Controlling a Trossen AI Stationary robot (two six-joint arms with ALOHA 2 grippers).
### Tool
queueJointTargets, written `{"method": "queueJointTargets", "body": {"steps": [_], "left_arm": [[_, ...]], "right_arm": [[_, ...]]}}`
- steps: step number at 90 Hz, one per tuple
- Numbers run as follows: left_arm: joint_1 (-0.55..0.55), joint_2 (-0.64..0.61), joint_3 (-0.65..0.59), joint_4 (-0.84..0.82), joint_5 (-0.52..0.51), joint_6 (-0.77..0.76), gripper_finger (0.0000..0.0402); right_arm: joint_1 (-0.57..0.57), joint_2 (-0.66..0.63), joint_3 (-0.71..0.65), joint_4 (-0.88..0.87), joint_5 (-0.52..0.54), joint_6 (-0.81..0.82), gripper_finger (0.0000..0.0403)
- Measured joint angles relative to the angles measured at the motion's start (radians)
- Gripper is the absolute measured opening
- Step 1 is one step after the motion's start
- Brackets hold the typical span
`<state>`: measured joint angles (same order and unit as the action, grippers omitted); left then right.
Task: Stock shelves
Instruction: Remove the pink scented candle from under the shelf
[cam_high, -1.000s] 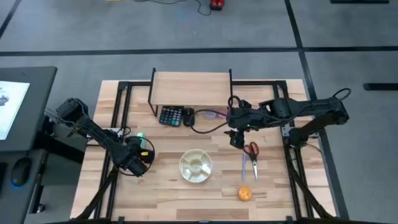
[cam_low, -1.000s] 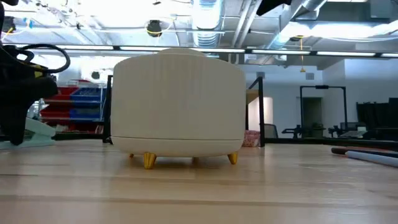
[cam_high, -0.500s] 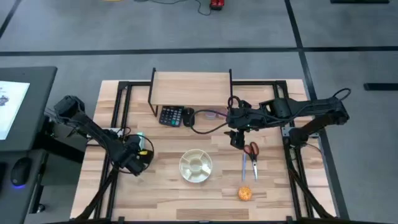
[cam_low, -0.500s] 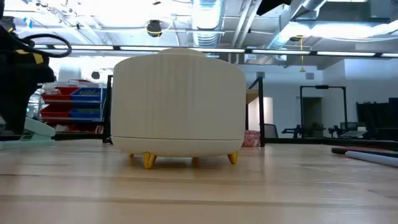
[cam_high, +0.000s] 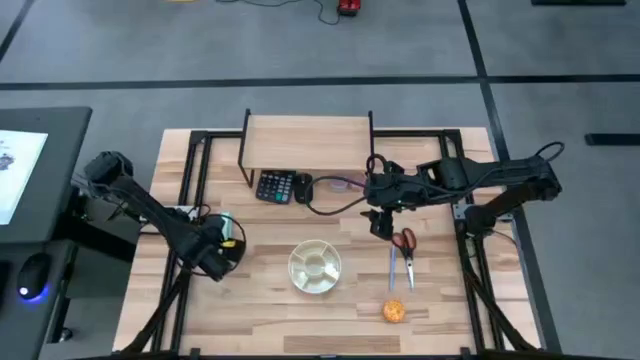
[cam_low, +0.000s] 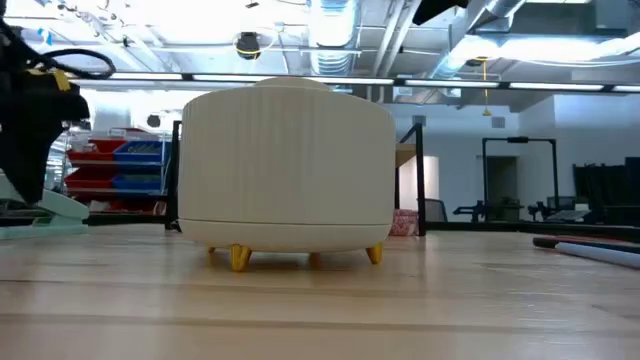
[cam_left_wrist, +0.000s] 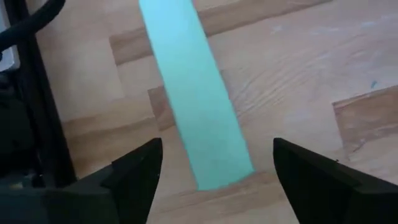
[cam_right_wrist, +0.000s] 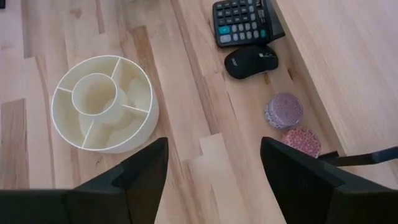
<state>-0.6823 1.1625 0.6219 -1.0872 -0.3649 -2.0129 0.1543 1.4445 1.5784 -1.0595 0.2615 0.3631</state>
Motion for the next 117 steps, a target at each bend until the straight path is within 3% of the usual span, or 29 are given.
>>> {"method": "queueJointTargets", "body": {"steps": [15,32,51,68,76,92,108,117], "left_arm": [[0.001,-0.077,0.016,-0.023,-0.016,-0.008,0.0282],[0.001,-0.122,0.069,-0.058,-0.103,0.021,0.0282],[0.001,-0.132,0.186,-0.047,-0.259,0.184,0.0282],[0.001,-0.131,0.274,-0.040,-0.393,0.361,0.0282],[0.001,-0.130,0.301,-0.036,-0.452,0.424,0.0282],[0.001,-0.130,0.307,0.075,-0.527,0.579,0.0282],[0.001,-0.130,0.307,0.203,-0.535,0.741,0.0282],[0.001,-0.130,0.307,0.223,-0.531,0.783,0.0282]], "right_arm": [[0.000,0.014,0.000,0.023,0.000,0.114,0.0244],[0.005,0.094,0.000,0.054,0.000,0.205,0.0244],[0.024,0.246,0.000,0.074,-0.007,0.268,0.0244],[0.003,0.371,0.000,0.069,-0.143,0.315,0.0244],[-0.012,0.408,0.000,0.064,-0.159,0.370,0.0244],[-0.025,0.426,0.000,0.050,0.003,0.510,0.0244],[-0.024,0.426,0.000,0.039,0.230,0.731,0.0244],[-0.019,0.429,0.000,0.028,0.300,0.811,0.0244]]}}
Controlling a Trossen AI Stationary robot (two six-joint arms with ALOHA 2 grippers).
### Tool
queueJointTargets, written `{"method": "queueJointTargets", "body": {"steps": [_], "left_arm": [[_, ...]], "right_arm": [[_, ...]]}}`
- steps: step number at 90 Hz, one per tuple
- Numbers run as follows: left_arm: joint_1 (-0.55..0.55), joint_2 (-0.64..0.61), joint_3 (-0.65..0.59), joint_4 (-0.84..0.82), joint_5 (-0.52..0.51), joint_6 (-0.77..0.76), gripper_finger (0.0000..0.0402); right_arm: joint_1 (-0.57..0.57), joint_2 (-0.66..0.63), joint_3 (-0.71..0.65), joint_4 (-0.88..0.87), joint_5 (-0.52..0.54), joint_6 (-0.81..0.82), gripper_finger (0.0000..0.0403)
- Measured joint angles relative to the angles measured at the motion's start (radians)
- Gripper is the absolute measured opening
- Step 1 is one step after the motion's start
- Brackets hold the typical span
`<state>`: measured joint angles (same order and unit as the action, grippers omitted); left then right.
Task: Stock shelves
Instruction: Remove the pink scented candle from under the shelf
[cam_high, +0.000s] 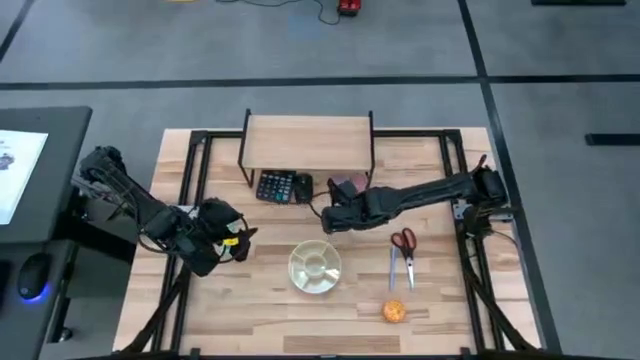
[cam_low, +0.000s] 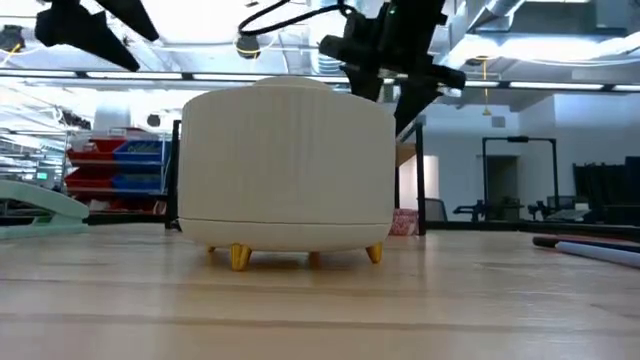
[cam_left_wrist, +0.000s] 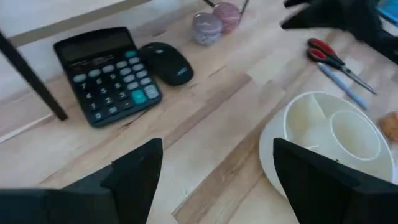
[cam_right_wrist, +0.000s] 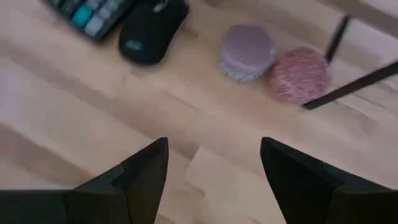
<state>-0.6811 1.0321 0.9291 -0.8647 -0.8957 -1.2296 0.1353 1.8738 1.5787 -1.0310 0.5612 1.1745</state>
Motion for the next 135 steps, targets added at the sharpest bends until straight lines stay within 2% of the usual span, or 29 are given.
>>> {"method": "queueJointTargets", "body": {"steps": [13,27,46,65,85,101,114,135], "left_arm": [[0.000,0.000,0.000,0.000,0.006,0.035,0.0282],[0.000,-0.001,0.000,0.001,0.027,0.067,0.0282],[0.000,-0.005,0.000,0.003,0.085,0.092,0.0282],[0.000,-0.005,0.000,0.002,0.159,0.148,0.0282],[0.000,-0.005,0.000,0.002,0.182,0.176,0.0281],[0.000,-0.005,0.000,0.002,0.203,0.209,0.0281],[0.000,-0.005,-0.001,0.000,0.236,0.254,0.0281],[0.000,-0.005,-0.001,-0.001,0.242,0.287,0.0281]], "right_arm": [[-0.023,0.039,-0.001,0.021,0.051,0.003,0.0244],[-0.070,0.123,-0.001,0.082,-0.003,0.054,0.0244],[-0.112,0.231,0.000,0.156,-0.004,0.169,0.0244],[-0.137,0.278,0.000,0.203,0.016,0.172,0.0245],[-0.152,0.291,0.000,0.225,0.034,0.129,0.0245],[-0.150,0.291,0.000,0.230,0.091,0.071,0.0247],[-0.149,0.291,0.000,0.239,0.111,0.048,0.0278],[-0.166,0.291,0.000,0.240,0.120,0.047,0.0362]]}}
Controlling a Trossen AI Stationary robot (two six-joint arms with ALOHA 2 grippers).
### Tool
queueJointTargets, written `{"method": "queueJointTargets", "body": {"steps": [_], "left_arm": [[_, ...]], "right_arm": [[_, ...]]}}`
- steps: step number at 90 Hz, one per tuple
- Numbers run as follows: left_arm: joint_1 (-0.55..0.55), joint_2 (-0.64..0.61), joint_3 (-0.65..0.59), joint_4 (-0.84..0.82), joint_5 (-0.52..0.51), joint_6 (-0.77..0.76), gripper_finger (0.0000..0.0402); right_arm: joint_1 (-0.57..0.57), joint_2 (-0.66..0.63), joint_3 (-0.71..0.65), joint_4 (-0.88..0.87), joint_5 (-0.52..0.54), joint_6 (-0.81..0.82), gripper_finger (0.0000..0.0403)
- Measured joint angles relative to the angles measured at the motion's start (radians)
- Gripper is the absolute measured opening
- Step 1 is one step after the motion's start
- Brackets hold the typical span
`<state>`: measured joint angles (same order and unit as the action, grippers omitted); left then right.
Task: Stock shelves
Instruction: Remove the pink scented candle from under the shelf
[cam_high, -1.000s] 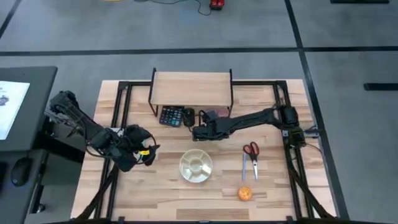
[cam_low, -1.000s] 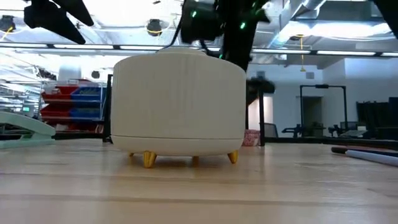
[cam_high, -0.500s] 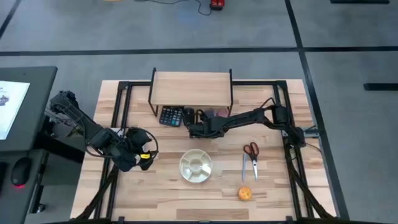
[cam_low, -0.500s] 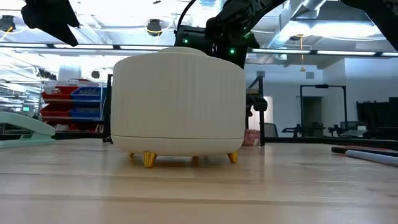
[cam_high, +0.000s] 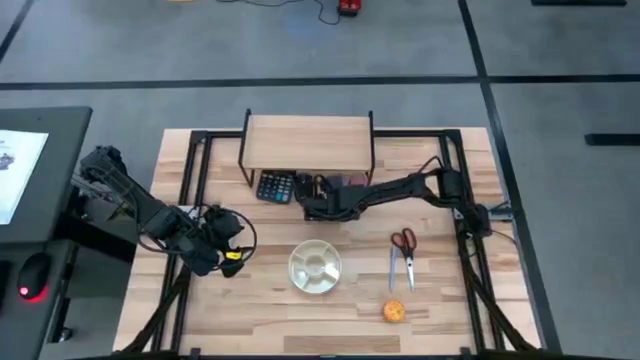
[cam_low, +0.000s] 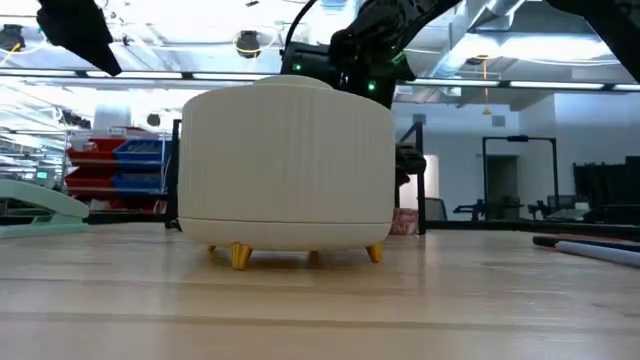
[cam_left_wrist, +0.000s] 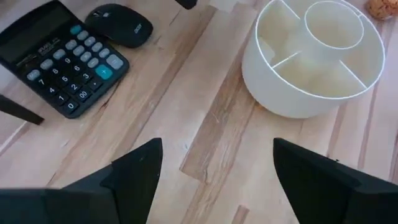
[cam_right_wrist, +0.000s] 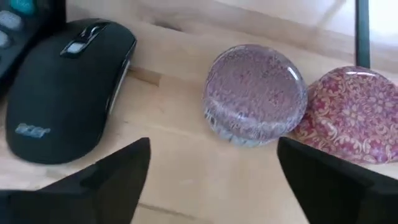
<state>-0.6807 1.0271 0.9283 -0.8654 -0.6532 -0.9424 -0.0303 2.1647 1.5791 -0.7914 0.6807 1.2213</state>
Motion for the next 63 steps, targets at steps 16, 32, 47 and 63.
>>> {"method": "queueJointTargets", "body": {"steps": [16,32,47,63], "left_arm": [[0.000,0.000,0.000,0.000,0.002,0.000,0.0281],[0.000,0.000,0.000,0.000,0.003,0.000,0.0281],[0.000,0.000,0.000,0.000,0.003,0.000,0.0281],[0.000,0.000,0.000,0.000,0.003,0.000,0.0281]], "right_arm": [[-0.019,0.000,0.000,-0.007,0.001,0.000,0.0396],[-0.040,0.000,0.000,-0.007,0.001,0.001,0.0393],[-0.051,0.000,0.000,-0.008,0.023,0.001,0.0391],[-0.056,0.000,0.000,-0.008,0.027,0.001,0.0391]]}}
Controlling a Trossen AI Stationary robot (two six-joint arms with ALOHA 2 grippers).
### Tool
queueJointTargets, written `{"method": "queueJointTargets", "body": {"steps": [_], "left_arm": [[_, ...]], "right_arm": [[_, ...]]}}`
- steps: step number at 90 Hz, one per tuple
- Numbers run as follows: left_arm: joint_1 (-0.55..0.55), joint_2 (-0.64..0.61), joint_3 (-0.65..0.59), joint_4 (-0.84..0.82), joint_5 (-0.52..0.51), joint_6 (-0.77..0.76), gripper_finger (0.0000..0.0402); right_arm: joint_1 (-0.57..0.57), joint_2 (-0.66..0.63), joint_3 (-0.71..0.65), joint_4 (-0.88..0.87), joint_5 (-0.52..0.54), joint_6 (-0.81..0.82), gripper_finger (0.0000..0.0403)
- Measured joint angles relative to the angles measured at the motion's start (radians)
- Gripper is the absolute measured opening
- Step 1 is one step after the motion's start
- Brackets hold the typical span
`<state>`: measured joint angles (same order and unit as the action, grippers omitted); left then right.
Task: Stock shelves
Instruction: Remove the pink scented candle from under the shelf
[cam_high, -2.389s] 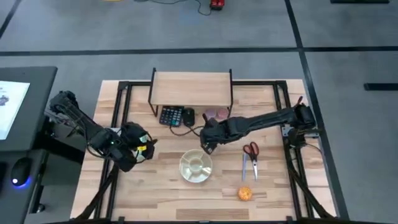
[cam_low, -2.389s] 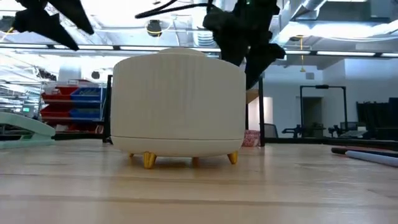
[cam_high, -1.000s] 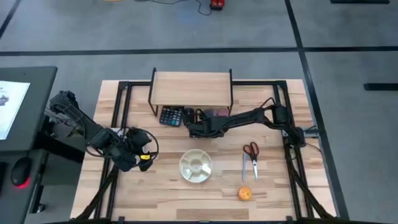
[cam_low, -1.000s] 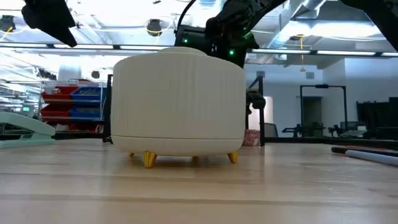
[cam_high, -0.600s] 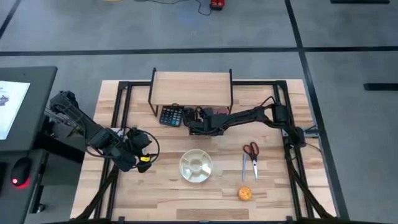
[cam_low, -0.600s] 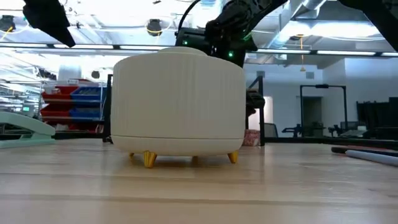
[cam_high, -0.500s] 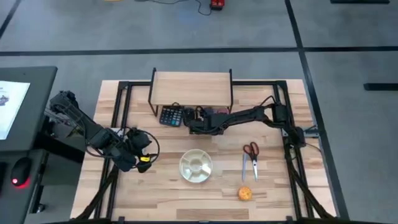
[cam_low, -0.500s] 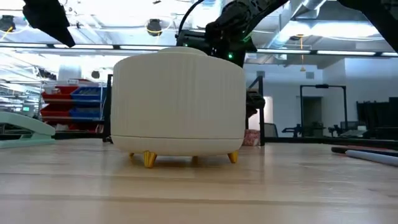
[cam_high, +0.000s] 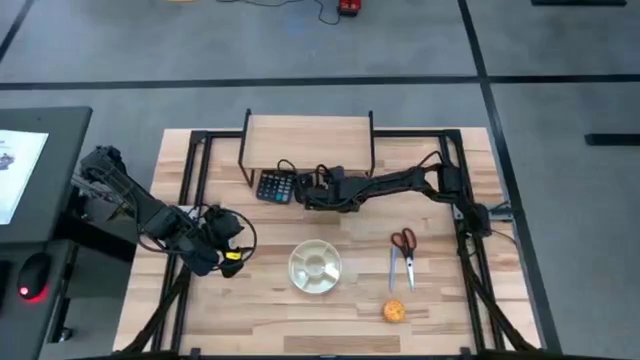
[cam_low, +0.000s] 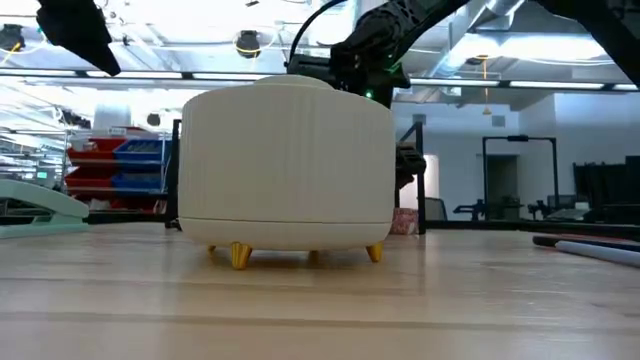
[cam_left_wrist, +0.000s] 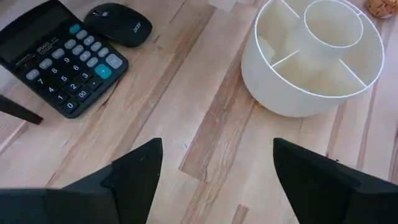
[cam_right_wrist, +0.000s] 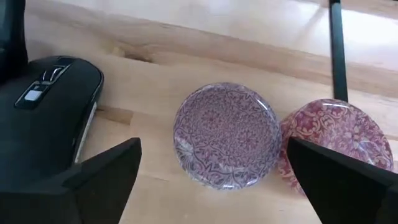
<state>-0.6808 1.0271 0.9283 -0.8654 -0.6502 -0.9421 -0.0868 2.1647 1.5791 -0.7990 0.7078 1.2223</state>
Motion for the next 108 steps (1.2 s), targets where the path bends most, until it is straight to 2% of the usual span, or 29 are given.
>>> {"method": "queueJointTargets", "body": {"steps": [25,49,70,108], "left_arm": [[0.000,0.000,0.000,0.000,0.000,0.000,0.0281],[0.000,0.000,0.000,-0.001,0.001,0.000,0.0281],[0.000,0.000,0.000,-0.002,0.001,0.000,0.0281],[0.000,0.000,0.000,-0.003,0.001,0.000,0.0282]], "right_arm": [[-0.003,0.001,0.000,0.000,0.032,0.000,0.0391],[0.017,0.060,0.004,0.036,0.079,0.018,0.0391],[0.014,0.068,-0.002,0.021,0.019,0.027,0.0391],[0.002,0.067,-0.001,0.046,0.029,0.024,0.0378]]}}
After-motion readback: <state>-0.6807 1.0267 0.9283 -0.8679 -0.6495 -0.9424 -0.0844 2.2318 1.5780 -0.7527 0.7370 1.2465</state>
